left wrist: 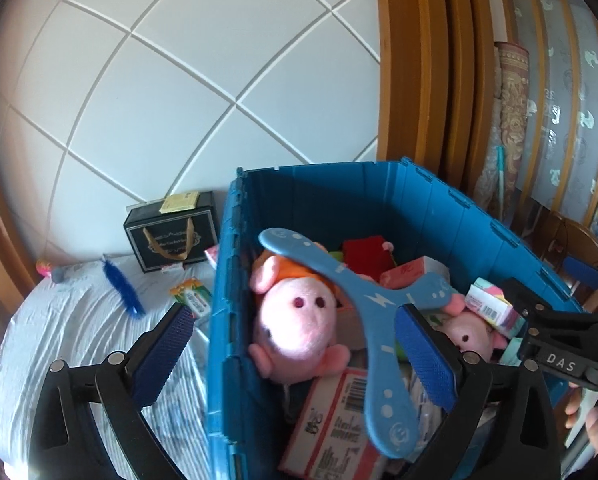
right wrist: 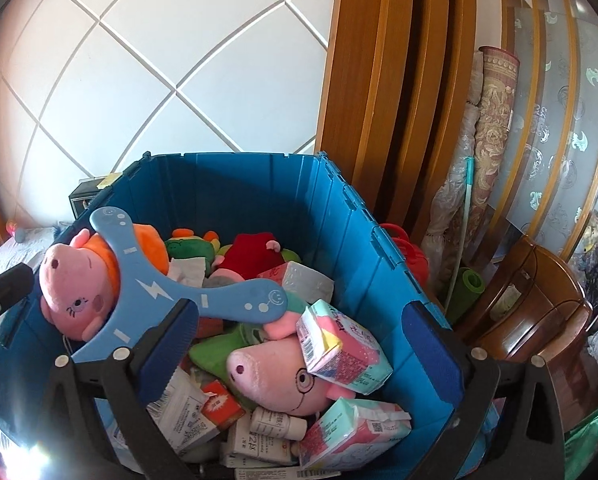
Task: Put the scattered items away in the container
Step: 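Move both grippers back over the bed toward the bottle brush and medicine box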
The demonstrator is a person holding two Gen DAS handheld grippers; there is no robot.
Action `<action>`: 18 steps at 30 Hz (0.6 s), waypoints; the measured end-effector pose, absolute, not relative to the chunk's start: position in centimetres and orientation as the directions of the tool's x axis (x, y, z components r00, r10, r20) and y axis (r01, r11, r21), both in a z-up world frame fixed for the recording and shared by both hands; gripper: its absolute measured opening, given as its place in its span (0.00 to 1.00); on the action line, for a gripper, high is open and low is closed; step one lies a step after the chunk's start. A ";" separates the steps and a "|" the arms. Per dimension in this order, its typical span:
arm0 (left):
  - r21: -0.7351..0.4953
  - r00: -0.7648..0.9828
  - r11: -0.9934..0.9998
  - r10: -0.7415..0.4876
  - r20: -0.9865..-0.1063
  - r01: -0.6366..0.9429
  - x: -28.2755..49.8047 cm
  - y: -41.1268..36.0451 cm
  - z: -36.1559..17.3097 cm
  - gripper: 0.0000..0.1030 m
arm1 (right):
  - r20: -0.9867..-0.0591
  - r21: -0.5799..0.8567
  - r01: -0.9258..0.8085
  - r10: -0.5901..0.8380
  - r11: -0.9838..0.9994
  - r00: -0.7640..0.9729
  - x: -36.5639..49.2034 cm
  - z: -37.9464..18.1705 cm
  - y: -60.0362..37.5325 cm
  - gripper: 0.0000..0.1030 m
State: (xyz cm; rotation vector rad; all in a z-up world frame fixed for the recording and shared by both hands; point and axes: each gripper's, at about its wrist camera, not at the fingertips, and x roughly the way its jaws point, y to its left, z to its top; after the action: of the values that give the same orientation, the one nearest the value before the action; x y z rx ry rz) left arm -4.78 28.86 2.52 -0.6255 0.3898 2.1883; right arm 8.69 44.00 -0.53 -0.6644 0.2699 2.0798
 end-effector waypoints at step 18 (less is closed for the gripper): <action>0.097 -0.653 -0.789 0.425 -0.627 -0.606 -28.6 7.0 -1.8 0.99 | -0.411 0.047 -0.728 0.651 -0.684 -0.638 -11.3 3.0 24.4 1.00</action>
State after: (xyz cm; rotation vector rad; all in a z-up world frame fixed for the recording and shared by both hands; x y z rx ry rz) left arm -28.60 6.95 -1.83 -0.8049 0.4023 2.3947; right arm -11.26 24.39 2.98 -0.4693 0.2672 2.2916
